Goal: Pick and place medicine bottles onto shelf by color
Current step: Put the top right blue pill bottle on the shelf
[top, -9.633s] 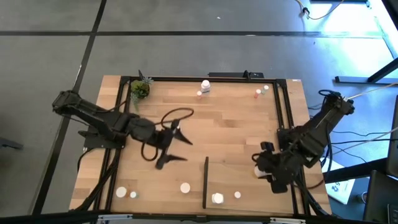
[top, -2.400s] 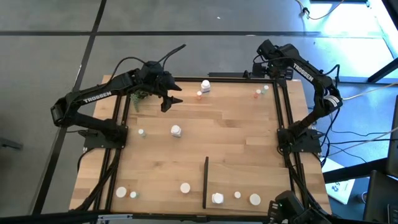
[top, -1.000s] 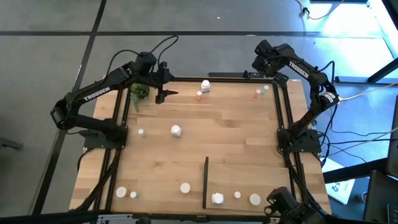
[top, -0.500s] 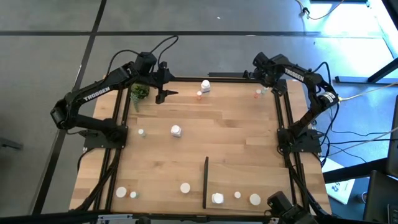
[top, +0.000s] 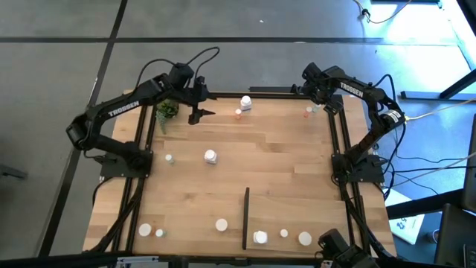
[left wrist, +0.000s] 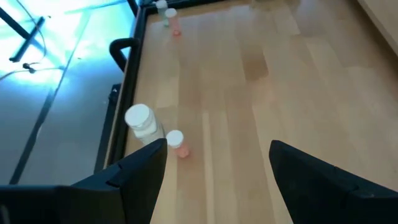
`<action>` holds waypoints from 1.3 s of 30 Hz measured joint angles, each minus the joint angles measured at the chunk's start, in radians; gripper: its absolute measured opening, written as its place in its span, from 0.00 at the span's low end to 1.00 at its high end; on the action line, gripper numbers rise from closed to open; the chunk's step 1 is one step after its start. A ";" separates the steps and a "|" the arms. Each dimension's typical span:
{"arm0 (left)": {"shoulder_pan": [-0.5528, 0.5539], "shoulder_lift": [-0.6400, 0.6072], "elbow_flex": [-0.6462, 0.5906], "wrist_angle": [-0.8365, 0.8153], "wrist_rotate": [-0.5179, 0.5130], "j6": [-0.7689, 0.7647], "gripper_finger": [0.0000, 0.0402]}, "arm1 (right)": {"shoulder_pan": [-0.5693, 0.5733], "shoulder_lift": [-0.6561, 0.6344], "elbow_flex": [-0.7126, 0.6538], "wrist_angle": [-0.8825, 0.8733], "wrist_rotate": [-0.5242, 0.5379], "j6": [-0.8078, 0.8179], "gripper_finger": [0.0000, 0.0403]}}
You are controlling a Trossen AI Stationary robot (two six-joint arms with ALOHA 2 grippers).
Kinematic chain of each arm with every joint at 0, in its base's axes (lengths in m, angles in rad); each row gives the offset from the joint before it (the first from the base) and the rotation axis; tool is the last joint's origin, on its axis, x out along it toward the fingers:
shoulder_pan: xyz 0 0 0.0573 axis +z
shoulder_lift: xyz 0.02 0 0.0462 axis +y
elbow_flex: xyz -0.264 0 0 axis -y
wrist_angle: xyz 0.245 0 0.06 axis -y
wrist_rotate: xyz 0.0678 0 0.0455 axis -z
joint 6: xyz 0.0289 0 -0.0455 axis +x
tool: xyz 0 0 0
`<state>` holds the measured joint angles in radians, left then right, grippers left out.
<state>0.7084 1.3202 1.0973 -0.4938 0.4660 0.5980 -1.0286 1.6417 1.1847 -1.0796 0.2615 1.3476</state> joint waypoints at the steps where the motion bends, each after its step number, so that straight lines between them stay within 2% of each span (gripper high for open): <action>1: -0.001 0.006 0.000 0.000 0.000 0.000 0.69 | 0.000 0.000 0.000 0.000 0.000 0.000 0.64; 11: -0.008 0.016 0.000 0.002 0.001 0.015 0.69 | 0.000 0.000 0.000 -0.001 0.000 -0.002 0.64; 28: -0.008 0.016 0.000 0.001 -0.260 0.014 0.69 | 0.000 -0.001 0.001 0.000 -0.001 -0.002 0.64; 39: -0.008 0.016 0.000 0.001 -0.293 0.013 0.69 | 0.000 -0.001 0.001 0.035 -0.001 -0.002 0.64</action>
<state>0.7002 1.3365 1.0973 -0.4927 0.1731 0.6113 -1.0286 1.6405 1.1858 -1.0445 0.2607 1.3453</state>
